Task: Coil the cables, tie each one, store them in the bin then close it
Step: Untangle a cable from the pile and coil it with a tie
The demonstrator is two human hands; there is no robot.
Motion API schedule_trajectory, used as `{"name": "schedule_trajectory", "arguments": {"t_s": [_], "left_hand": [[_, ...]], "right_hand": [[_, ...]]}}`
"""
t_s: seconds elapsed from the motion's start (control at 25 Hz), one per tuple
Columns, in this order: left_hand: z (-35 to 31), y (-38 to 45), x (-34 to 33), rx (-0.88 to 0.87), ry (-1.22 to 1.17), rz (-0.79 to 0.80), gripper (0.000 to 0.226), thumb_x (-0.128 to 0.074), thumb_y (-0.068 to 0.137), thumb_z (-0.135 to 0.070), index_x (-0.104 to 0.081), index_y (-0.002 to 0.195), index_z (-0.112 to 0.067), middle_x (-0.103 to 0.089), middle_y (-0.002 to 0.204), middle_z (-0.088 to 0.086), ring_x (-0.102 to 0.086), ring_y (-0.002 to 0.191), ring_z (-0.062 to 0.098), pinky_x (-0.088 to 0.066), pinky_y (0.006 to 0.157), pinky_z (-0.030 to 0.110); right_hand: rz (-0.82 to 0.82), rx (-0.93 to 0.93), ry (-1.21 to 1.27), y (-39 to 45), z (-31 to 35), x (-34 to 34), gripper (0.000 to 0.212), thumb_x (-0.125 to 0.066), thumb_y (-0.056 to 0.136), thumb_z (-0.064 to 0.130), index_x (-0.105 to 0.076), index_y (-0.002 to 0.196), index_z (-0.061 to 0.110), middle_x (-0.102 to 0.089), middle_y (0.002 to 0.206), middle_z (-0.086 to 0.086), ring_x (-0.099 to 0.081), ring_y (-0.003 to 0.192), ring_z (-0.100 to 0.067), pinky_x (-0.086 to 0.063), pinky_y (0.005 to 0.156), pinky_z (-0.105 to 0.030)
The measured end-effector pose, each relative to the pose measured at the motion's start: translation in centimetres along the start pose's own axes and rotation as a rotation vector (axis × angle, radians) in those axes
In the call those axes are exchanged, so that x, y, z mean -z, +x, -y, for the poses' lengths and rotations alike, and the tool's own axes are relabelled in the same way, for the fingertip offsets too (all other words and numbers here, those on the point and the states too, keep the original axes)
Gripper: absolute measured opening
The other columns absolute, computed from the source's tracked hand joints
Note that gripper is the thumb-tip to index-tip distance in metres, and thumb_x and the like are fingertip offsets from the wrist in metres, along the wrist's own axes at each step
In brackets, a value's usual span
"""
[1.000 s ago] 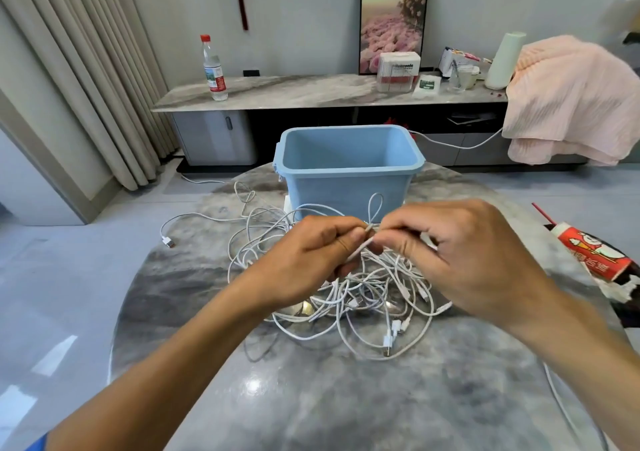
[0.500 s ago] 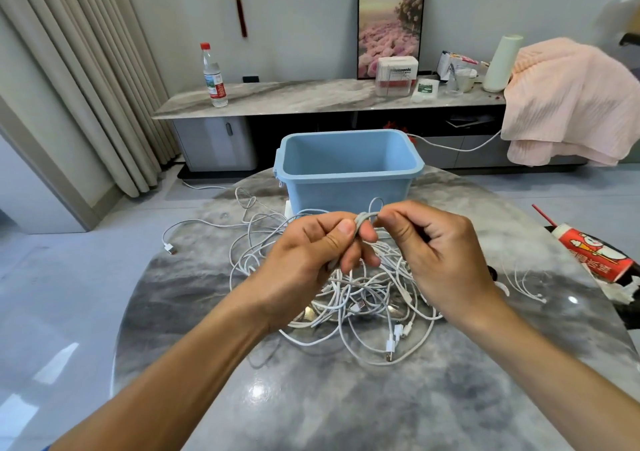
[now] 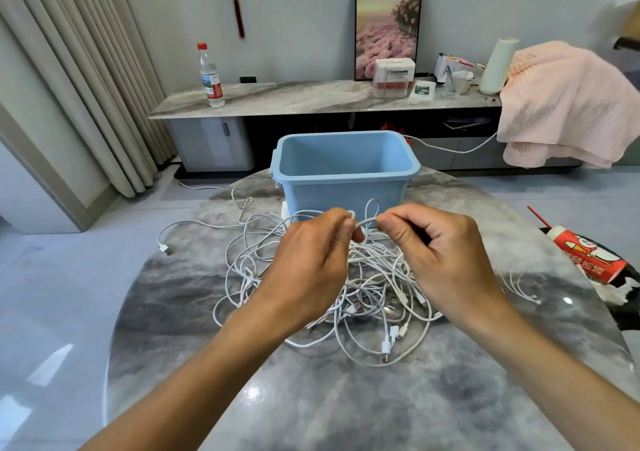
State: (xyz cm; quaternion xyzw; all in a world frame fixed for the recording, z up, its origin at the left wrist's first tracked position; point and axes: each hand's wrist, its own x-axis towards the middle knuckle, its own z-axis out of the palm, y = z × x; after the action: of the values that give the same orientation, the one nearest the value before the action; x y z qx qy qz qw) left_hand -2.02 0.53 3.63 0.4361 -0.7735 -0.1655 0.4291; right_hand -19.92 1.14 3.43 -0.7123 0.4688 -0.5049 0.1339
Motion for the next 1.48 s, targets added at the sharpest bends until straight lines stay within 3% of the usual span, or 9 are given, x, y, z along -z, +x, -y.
{"name": "schedule_trajectory", "arguments": {"t_s": [0.2, 0.36, 0.56, 0.72, 0.96, 1.12, 1.24, 1.32, 1.48], "left_hand": [[0.3, 0.1, 0.9, 0.252, -0.588, 0.216, 0.030, -0.047, 0.096, -0.028, -0.068, 0.080, -0.014, -0.050, 0.060, -0.003, -0.042, 0.058, 0.011, -0.034, 0.054, 0.022], [0.5, -0.1, 1.5, 0.086, -0.512, 0.223, 0.027, -0.050, 0.097, -0.019, -0.068, 0.077, -0.014, -0.051, 0.058, 0.003, -0.049, 0.059, 0.009, -0.040, 0.061, 0.020], [0.5, 0.1, 1.3, -0.079, -0.326, 0.154, 0.025, -0.049, 0.101, -0.020, -0.065, 0.083, -0.020, -0.063, 0.059, -0.001, -0.062, 0.063, 0.017, -0.049, 0.069, 0.032], [0.1, -0.4, 0.0, 0.365, -1.026, 0.385, 0.036, -0.040, 0.101, -0.030, -0.064, 0.078, -0.018, -0.052, 0.055, 0.003, -0.052, 0.048, 0.018, -0.055, 0.078, 0.039], [0.2, -0.2, 0.0, 0.378, -1.028, 0.378, 0.033, -0.042, 0.100, -0.025, -0.063, 0.078, -0.013, -0.051, 0.058, 0.002, -0.056, 0.056, 0.014, -0.054, 0.076, 0.031], [-0.9, -0.2, -0.3, 0.411, -1.131, 0.258, 0.027, -0.040, 0.100, -0.019, -0.060, 0.090, -0.004, -0.038, 0.054, 0.000, -0.036, 0.040, 0.005, -0.053, 0.078, 0.033], [-0.4, 0.0, 0.2, 0.432, -1.280, 0.180, 0.021, -0.038, 0.100, -0.017, -0.054, 0.089, -0.009, -0.058, 0.065, 0.002, -0.066, 0.073, 0.018, -0.050, 0.086, 0.036], [0.2, 0.2, 0.4, 0.481, -1.313, 0.121, 0.018, -0.036, 0.099, -0.018, -0.049, 0.088, -0.013, -0.073, 0.089, 0.011, -0.069, 0.106, 0.028, -0.049, 0.088, 0.039], [0.7, 0.1, -0.5, 0.473, -1.153, 0.059, 0.025, -0.031, 0.104, -0.011, -0.051, 0.090, -0.012, -0.073, 0.108, 0.018, -0.068, 0.110, 0.028, -0.051, 0.083, 0.029]], "right_hand": [[0.192, -0.106, 0.222, -0.1, -0.2, -0.3, 0.016, -0.054, 0.098, 0.028, -0.068, 0.101, 0.019, -0.061, 0.066, 0.016, -0.052, 0.054, -0.005, -0.038, 0.053, -0.021], [0.372, -0.129, 0.354, -0.4, 0.2, -0.8, 0.031, -0.051, 0.096, 0.028, -0.064, 0.123, 0.020, -0.073, 0.087, 0.012, -0.064, 0.071, 0.006, -0.043, 0.068, -0.006], [0.290, -0.068, 0.293, 0.0, 0.2, -0.6, 0.022, -0.052, 0.098, 0.033, -0.065, 0.095, 0.015, -0.064, 0.074, 0.012, -0.060, 0.071, -0.007, -0.047, 0.068, -0.021], [0.235, -0.117, 0.341, 0.1, 0.2, -0.4, 0.022, -0.053, 0.100, 0.028, -0.065, 0.087, 0.015, -0.064, 0.073, -0.011, -0.059, 0.068, -0.020, -0.049, 0.069, -0.039], [0.104, -0.210, 0.402, 0.2, 0.5, -0.3, 0.019, -0.059, 0.096, 0.026, -0.073, 0.088, 0.016, -0.064, 0.066, -0.007, -0.059, 0.062, -0.019, -0.049, 0.064, -0.032], [0.025, -0.299, 0.383, -0.5, 0.6, -2.0, 0.021, -0.056, 0.099, 0.021, -0.074, 0.088, 0.020, -0.058, 0.058, -0.005, -0.053, 0.054, -0.007, -0.043, 0.057, -0.022], [0.207, -0.236, 0.092, -2.3, 1.2, -3.5, 0.020, -0.046, 0.104, 0.019, -0.063, 0.095, 0.023, -0.058, 0.063, 0.011, -0.053, 0.058, -0.004, -0.042, 0.059, -0.026], [0.379, -0.195, -0.160, -3.2, 2.4, -4.2, 0.011, -0.043, 0.102, 0.019, -0.050, 0.108, 0.025, -0.061, 0.077, 0.007, -0.061, 0.073, -0.019, -0.044, 0.065, -0.035], [0.523, -0.233, -0.354, -3.4, 4.1, -3.9, 0.026, -0.046, 0.096, 0.013, -0.045, 0.121, 0.019, -0.065, 0.098, -0.008, -0.063, 0.093, -0.032, -0.041, 0.068, -0.034]]}}
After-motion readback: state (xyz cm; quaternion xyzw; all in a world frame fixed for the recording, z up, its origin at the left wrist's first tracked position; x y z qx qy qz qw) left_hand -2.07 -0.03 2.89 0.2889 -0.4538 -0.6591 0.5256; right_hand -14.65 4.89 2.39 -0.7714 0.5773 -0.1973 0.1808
